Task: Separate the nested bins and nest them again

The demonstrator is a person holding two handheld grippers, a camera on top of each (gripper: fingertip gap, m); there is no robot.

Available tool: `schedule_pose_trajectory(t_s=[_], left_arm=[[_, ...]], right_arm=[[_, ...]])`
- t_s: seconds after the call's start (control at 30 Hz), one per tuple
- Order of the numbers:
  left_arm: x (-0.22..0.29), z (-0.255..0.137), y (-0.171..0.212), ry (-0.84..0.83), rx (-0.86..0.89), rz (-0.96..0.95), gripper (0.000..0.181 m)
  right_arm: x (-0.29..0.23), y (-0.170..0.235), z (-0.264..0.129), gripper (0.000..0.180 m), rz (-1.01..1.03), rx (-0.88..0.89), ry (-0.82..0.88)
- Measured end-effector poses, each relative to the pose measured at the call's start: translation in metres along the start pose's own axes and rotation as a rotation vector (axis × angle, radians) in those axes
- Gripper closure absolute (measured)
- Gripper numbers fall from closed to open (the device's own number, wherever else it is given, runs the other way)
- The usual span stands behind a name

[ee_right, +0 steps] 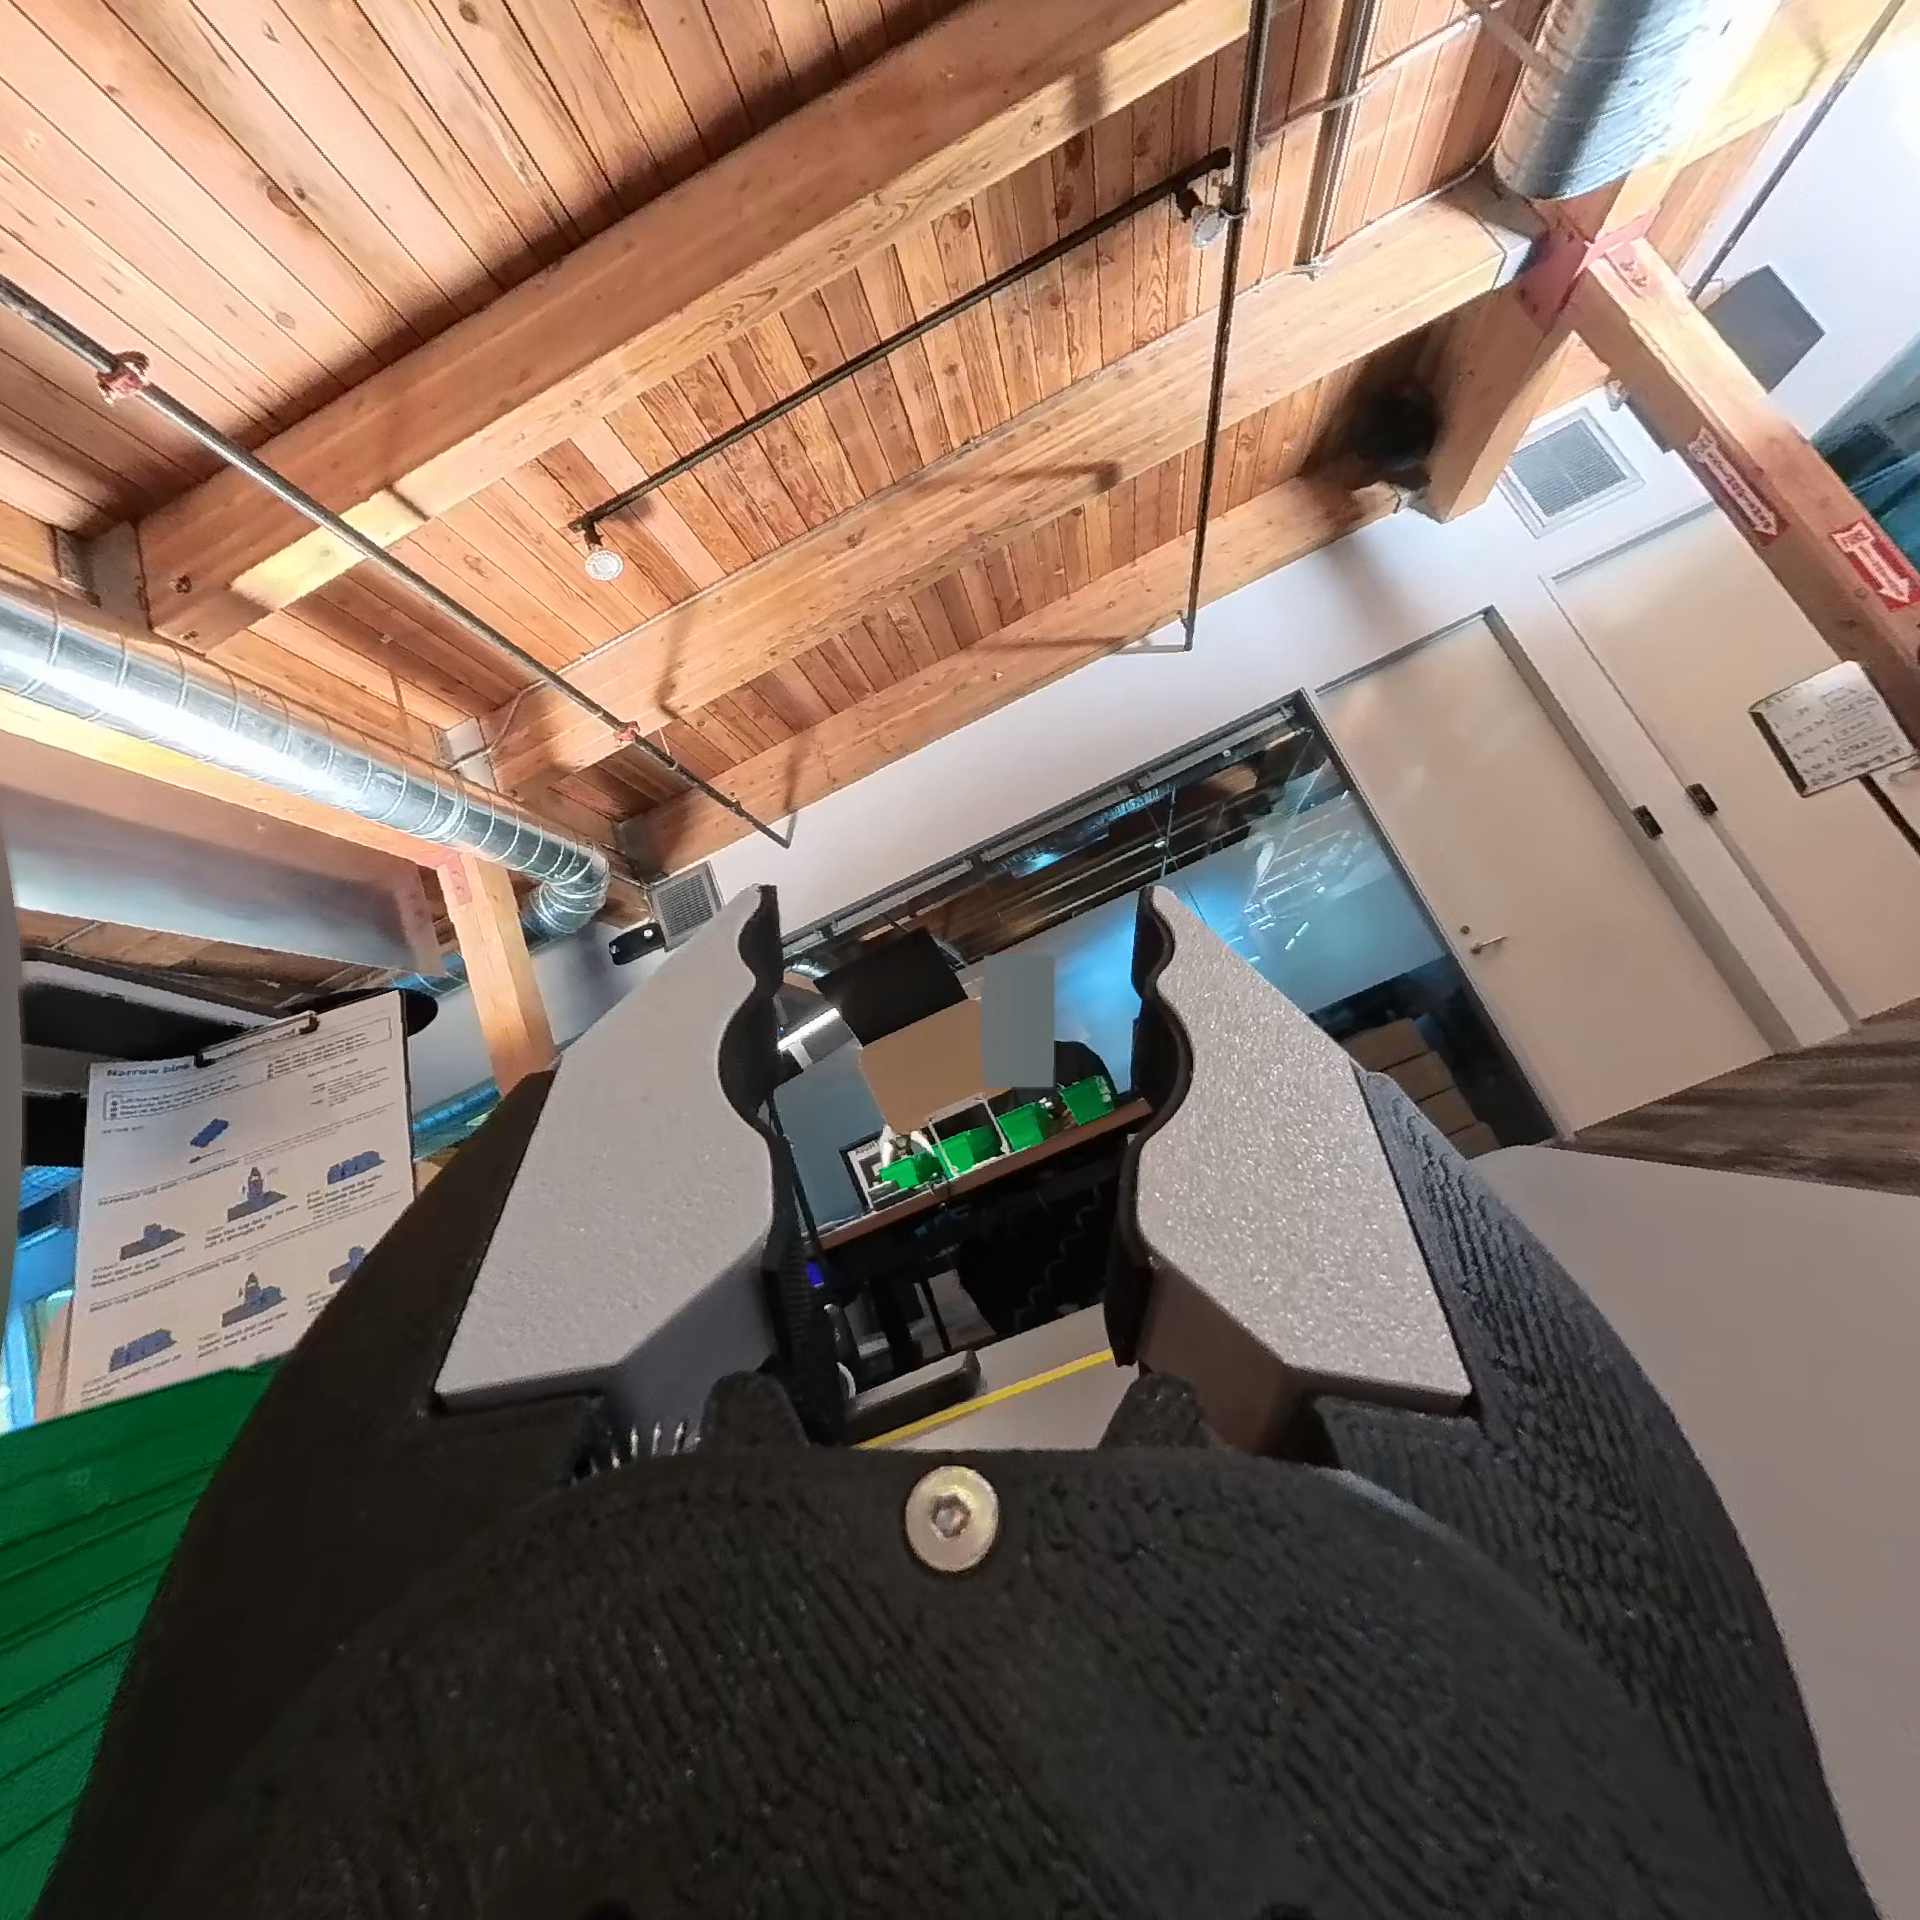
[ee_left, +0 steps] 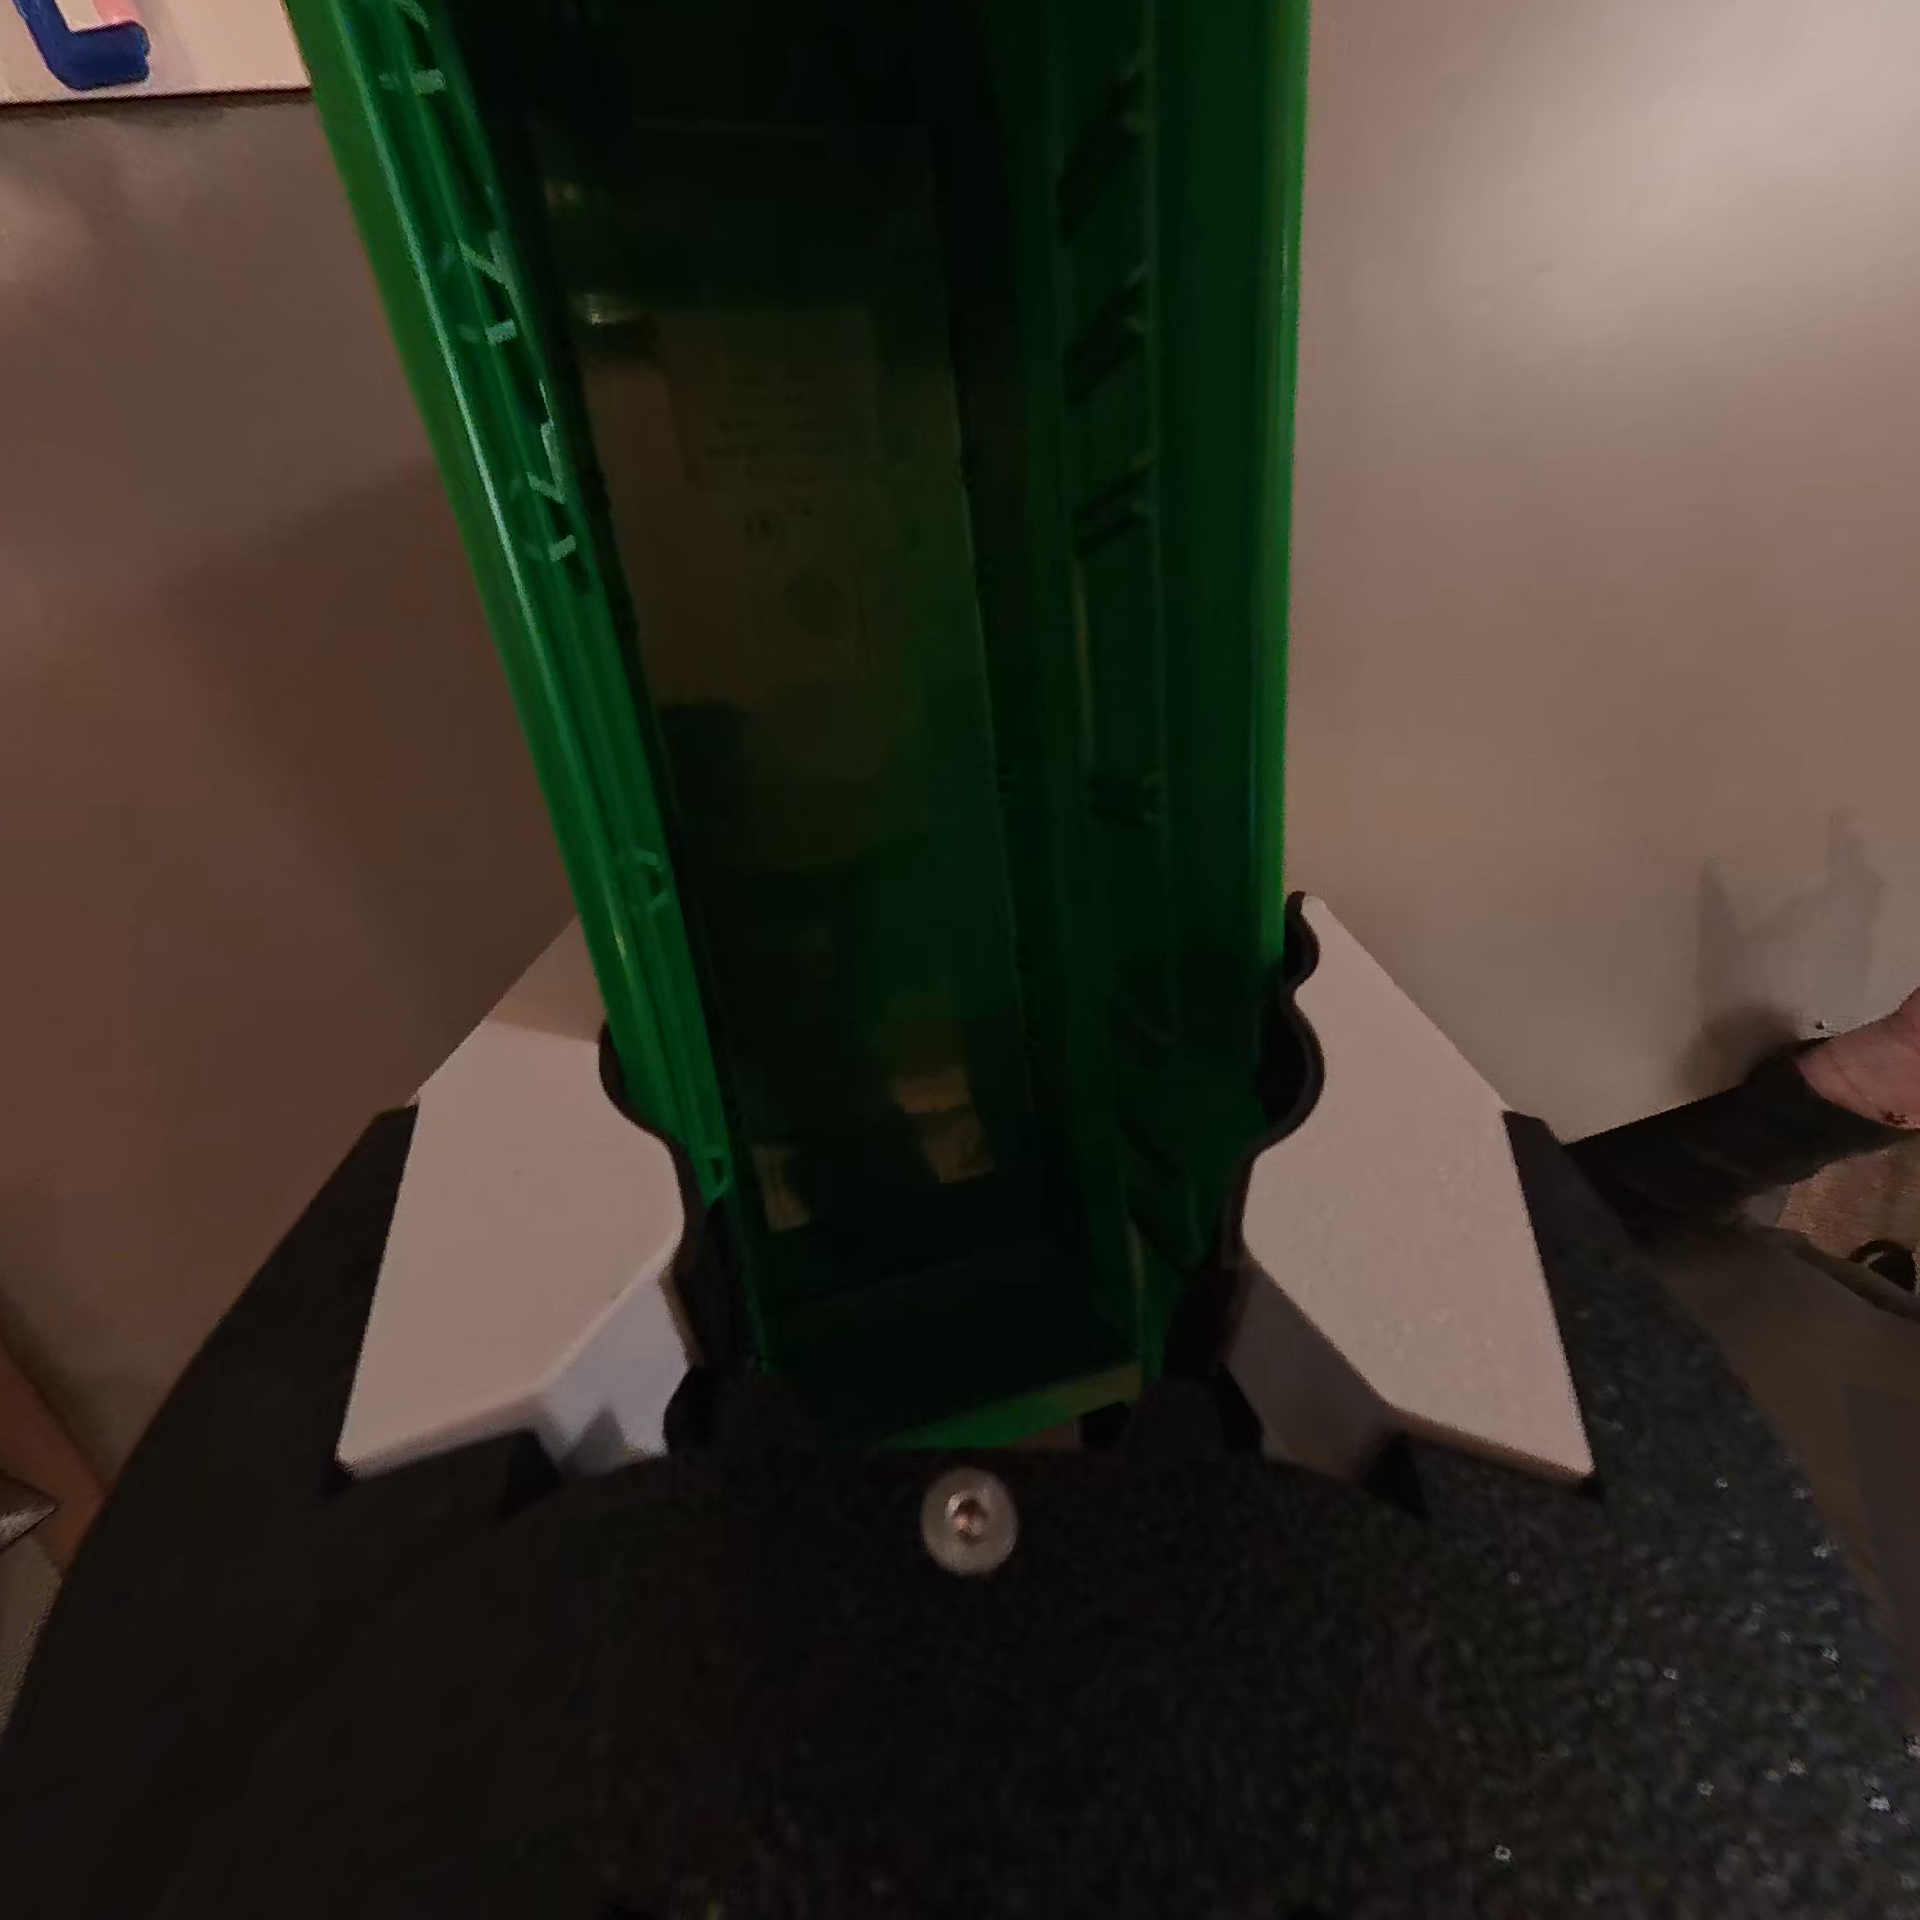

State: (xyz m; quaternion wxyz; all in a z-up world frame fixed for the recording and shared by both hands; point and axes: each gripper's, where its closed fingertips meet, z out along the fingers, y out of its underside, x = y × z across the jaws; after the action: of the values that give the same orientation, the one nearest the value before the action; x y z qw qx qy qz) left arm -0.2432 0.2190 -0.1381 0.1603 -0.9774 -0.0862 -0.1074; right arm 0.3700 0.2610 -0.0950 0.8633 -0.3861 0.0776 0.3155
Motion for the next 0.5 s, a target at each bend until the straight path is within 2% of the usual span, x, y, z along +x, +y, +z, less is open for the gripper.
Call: schedule_pose_trajectory(t_s=[0.5], left_arm=[[-0.0008, 0.0067, 0.0010, 0.006, 0.050, -0.023, 0.064]], right_arm=[[-0.0018, 0.0021, 0.0008, 0.113, 0.001, -0.011, -0.009]])
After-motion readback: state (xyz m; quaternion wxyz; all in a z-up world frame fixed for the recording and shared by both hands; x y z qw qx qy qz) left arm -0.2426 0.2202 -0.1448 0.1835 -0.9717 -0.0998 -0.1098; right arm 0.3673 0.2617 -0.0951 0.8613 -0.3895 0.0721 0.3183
